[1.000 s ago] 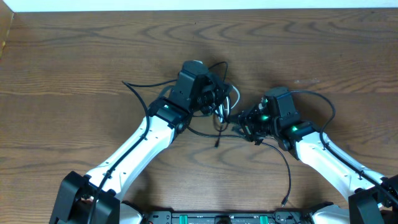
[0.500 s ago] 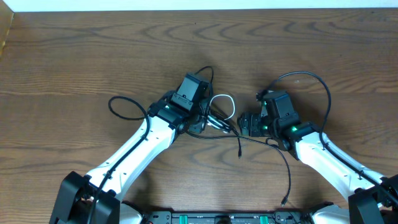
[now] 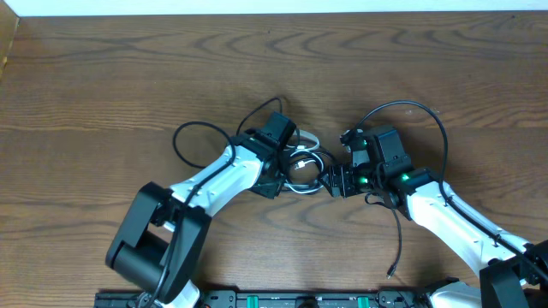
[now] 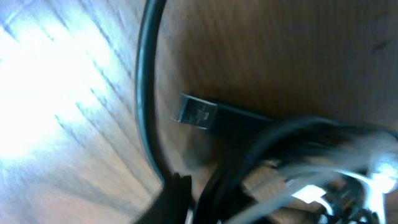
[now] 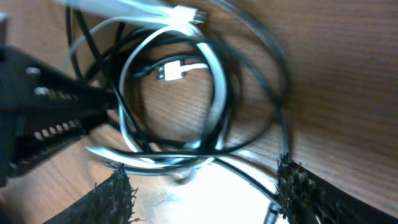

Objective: Untangle cables

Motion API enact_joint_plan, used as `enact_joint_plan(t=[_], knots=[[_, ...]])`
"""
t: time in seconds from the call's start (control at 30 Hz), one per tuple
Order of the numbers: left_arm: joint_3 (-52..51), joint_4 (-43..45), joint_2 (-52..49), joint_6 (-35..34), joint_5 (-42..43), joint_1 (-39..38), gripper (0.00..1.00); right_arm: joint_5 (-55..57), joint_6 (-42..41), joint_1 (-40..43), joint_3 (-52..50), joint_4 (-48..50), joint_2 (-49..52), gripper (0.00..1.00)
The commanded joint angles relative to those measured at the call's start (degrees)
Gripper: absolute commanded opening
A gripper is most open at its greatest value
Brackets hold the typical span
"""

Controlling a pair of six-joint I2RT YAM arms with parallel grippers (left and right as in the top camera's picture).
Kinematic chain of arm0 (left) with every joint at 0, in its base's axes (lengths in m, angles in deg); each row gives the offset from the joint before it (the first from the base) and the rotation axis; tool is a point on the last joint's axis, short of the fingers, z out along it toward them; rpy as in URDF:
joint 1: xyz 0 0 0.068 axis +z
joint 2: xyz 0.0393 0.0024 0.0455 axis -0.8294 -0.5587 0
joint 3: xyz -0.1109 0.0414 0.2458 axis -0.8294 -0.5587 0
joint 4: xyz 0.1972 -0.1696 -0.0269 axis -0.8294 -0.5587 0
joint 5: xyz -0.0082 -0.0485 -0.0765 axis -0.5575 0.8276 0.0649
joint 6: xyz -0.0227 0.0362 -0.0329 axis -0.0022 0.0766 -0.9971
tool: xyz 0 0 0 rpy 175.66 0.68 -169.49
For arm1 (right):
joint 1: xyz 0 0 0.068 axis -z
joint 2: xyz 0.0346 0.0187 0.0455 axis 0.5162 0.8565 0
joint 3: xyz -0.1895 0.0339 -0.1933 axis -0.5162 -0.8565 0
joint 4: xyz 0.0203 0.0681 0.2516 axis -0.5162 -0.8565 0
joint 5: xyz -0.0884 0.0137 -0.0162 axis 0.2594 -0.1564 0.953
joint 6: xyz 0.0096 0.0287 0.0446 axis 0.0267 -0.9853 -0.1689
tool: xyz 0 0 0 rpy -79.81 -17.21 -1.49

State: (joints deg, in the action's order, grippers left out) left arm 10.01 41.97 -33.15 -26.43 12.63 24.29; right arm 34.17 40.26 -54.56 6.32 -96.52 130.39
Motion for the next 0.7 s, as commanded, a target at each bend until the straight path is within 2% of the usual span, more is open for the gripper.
enact_joint_plan(t=[0.0,0.07,0.2,0.27,0.33,0.37,0.4,0.5,0.6,0.67], knots=[[0.3,-0.9,-0.8,19.5,3.4,-0.1,0.47,-2.2,0.8,-0.1,0.0,-0.2,-0.1,0.73],[0.4,-1.2,-0.7,28.1,3.4,0.0,0.57,-1.8,-0.1,-0.1,0.0,-0.2,-0.1,0.73],[0.4,-2.1,-0.5,33.5,3.4,0.0,0.59,0.4,-3.7,0.7,0.0,-0.2,0.0,0.7],[0.4,-1.9,0.1,35.0,2.5,0.0,0.58,0.6,-3.7,1.2,0.0,-0.1,0.0,0.62],[0.4,-1.7,0.2,35.0,2.1,0.0,0.47,0.7,-3.7,1.2,0.0,0.5,0.0,0.5],[0.4,-1.7,0.2,35.0,2.1,0.0,0.38,0.9,-3.7,1.0,0.0,0.9,0.2,0.46],[0.4,-1.7,0.2,35.0,2.2,-0.1,0.35,1.1,-2.9,0.4,0.0,1.7,1.2,0.45],[0.4,-1.7,0.2,34.9,2.2,-0.1,0.35,6.0,1.3,-1.7,0.0,3.8,5.1,0.43],[0.4,-1.7,0.2,34.9,2.2,-0.1,0.33,5.9,4.6,-1.8,0.0,4.2,6.6,0.38],[0.4,-1.7,0.2,34.9,2.2,-0.1,0.3,5.7,6.1,-1.8,0.0,4.5,6.6,0.39]])
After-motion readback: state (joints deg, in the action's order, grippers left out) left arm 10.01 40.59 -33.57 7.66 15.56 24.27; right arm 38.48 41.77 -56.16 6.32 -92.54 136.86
